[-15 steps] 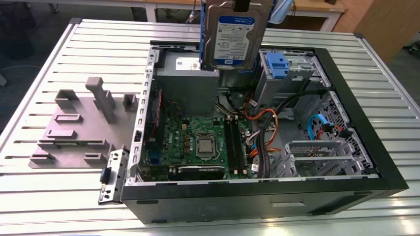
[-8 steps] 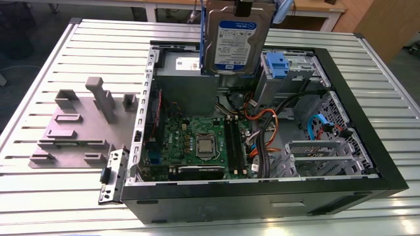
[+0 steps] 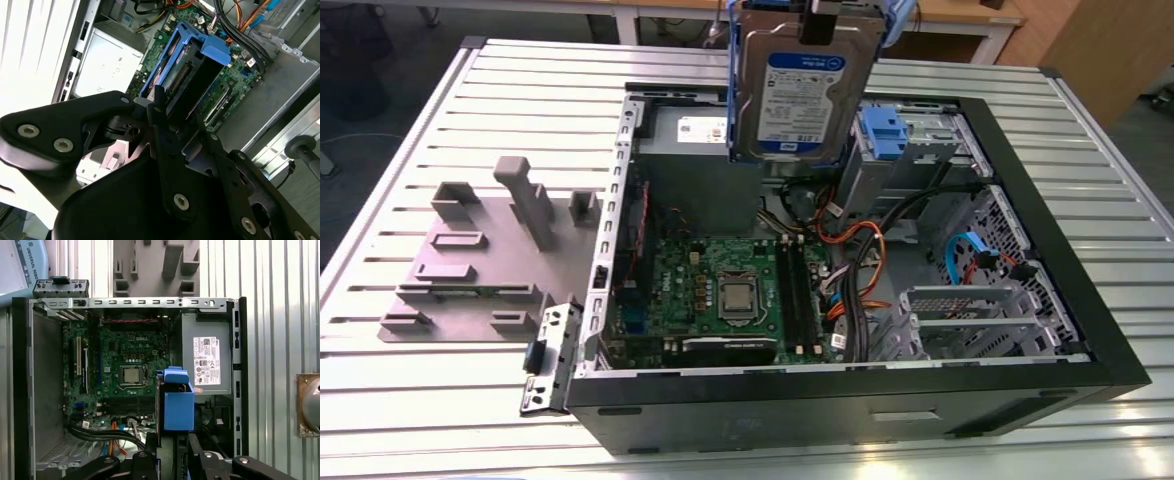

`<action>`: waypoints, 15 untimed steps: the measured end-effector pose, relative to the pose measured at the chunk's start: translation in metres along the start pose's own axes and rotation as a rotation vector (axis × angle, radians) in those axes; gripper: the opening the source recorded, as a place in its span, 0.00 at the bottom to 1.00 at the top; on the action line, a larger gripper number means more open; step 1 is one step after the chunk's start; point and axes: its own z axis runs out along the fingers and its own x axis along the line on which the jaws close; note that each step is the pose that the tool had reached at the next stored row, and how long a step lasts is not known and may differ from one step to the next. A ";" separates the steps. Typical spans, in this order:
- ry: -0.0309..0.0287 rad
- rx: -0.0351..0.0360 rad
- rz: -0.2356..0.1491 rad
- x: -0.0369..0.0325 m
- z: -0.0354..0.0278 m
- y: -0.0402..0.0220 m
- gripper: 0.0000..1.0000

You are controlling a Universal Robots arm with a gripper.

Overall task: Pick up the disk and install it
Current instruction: 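Pick up the disk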

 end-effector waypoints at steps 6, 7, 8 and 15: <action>0.0001 0.0000 0.000 0.0093 -0.0004 -0.0006 0.35; 0.0000 0.0000 0.000 0.0109 -0.0005 -0.0007 0.35; -0.0001 0.0000 0.000 0.0126 -0.0005 -0.0008 0.35; 0.0000 0.0000 0.000 0.0240 -0.0010 -0.0015 0.35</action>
